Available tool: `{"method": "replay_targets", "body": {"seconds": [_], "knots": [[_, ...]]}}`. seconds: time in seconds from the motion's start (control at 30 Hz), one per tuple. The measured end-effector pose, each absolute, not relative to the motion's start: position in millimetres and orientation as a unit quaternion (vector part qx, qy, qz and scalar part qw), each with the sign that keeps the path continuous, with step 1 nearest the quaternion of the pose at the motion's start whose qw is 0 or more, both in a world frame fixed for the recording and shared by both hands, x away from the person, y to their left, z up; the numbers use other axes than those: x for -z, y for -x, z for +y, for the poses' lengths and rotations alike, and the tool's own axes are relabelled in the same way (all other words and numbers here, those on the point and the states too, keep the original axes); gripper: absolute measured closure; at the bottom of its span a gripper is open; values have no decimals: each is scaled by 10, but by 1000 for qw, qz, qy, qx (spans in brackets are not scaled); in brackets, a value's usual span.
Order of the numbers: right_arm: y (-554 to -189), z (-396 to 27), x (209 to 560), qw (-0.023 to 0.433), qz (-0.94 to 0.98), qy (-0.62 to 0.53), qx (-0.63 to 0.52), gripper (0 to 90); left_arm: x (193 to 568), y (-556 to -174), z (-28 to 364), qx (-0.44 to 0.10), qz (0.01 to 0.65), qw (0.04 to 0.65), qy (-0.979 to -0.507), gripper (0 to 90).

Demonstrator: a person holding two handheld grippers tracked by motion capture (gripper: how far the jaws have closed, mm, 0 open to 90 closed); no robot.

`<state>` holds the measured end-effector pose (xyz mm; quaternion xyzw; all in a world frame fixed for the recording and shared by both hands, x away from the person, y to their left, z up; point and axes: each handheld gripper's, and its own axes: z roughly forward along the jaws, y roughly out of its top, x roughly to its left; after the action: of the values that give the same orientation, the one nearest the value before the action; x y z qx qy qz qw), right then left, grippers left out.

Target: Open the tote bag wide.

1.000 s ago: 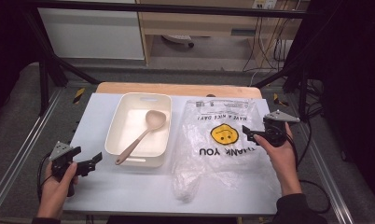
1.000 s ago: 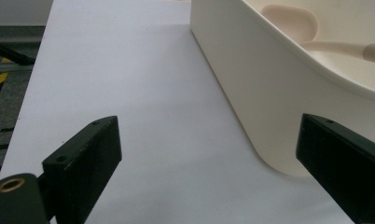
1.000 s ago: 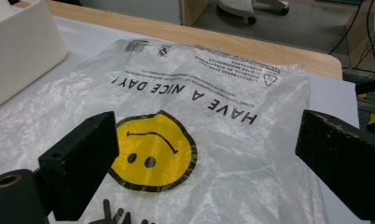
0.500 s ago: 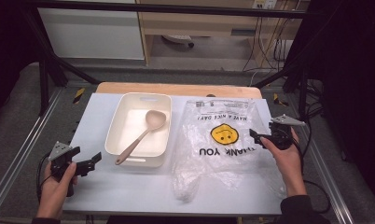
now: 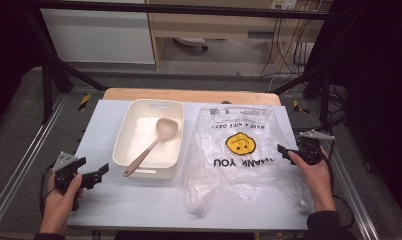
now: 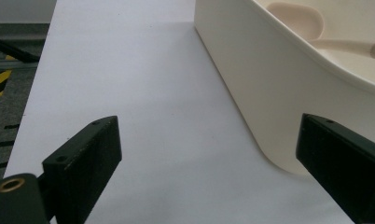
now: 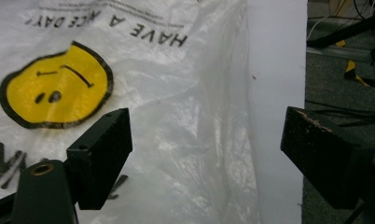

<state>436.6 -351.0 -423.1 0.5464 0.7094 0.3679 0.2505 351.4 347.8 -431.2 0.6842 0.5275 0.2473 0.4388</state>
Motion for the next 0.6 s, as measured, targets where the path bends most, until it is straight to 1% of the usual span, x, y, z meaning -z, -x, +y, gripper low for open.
{"method": "replay_targets", "body": {"seconds": [0.1, 0.13, 0.17, 0.3, 0.4, 0.47, 0.53, 0.57, 0.6], "knots": [[-4376, -3571, 4373, 238, 716, -554, -351, 193, 4317, -3517, 3478, -247, 528, 438, -684, 68], [-4376, -3571, 4373, 238, 716, -554, -351, 193, 4318, -3518, 3478, -247, 528, 438, -684, 68], [-4384, -3588, 4448, 229, 714, -564, -347, 199, 4318, -3518, 3478, -246, 528, 438, -685, 68], [-4392, -3594, 4542, 225, 717, -569, -334, 226, 4315, -3517, 3477, -247, 528, 437, -685, 68], [-4389, -3574, 4570, 222, 725, -564, -327, 228, 4311, -3515, 3477, -248, 527, 437, -685, 68], [-4383, -3545, 4578, 231, 729, -559, -321, 240, 4309, -3513, 3477, -248, 527, 437, -686, 68], [-4377, -3532, 4574, 233, 733, -554, -320, 293, 4308, -3514, 3478, -249, 526, 437, -685, 68], [-4372, -3524, 4572, 234, 734, -551, -321, 338, 4308, -3514, 3478, -249, 527, 437, -685, 68], [-4359, -3513, 4562, 232, 739, -544, -323, 401, 4308, -3514, 3478, -249, 527, 437, -685, 68]]}}
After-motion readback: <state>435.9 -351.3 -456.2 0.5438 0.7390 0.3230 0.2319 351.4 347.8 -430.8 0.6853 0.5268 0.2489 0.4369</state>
